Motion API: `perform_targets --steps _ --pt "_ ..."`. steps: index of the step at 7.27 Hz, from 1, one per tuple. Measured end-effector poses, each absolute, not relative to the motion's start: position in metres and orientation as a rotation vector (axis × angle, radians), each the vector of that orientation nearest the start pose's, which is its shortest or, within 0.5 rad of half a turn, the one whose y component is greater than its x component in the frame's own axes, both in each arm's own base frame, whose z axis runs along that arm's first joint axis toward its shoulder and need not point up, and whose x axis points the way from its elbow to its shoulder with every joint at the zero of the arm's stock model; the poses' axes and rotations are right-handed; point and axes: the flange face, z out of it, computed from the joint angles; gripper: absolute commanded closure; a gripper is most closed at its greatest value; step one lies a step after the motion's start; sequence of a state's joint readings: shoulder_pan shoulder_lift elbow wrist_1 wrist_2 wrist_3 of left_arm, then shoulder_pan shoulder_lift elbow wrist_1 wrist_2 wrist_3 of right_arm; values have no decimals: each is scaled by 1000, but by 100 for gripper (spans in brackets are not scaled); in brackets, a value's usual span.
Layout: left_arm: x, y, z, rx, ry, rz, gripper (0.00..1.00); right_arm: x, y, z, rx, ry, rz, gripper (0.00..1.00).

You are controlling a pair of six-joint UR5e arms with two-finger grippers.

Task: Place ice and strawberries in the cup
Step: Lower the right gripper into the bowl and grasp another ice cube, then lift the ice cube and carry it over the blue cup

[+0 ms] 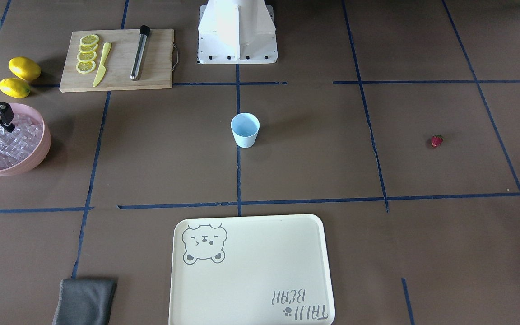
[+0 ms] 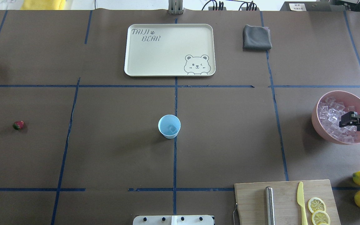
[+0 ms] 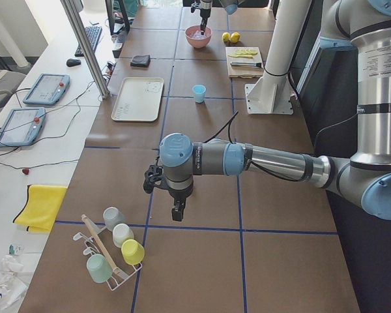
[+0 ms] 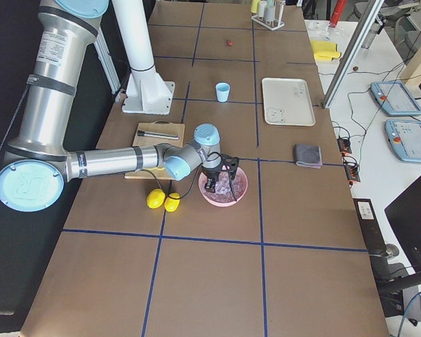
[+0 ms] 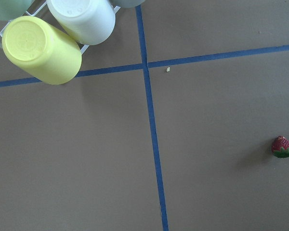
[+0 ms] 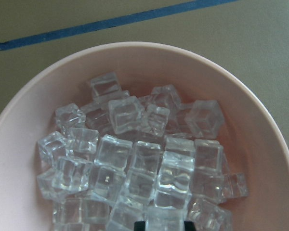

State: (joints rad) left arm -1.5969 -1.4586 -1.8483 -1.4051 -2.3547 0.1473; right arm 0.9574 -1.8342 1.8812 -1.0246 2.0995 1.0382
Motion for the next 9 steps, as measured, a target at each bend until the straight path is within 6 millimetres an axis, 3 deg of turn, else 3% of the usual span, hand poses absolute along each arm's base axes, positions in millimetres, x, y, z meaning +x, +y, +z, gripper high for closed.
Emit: perform_targets --steps 3,7,9 --pt "-74 -437 590 69 781 115 0 -166 -387 554 43 -795 241 97" --pt "-74 -437 590 69 781 116 0 -112 -404 495 298 -828 57 100" --pt "-74 -437 589 70 787 116 0 -117 -421 472 386 -829 -44 100"
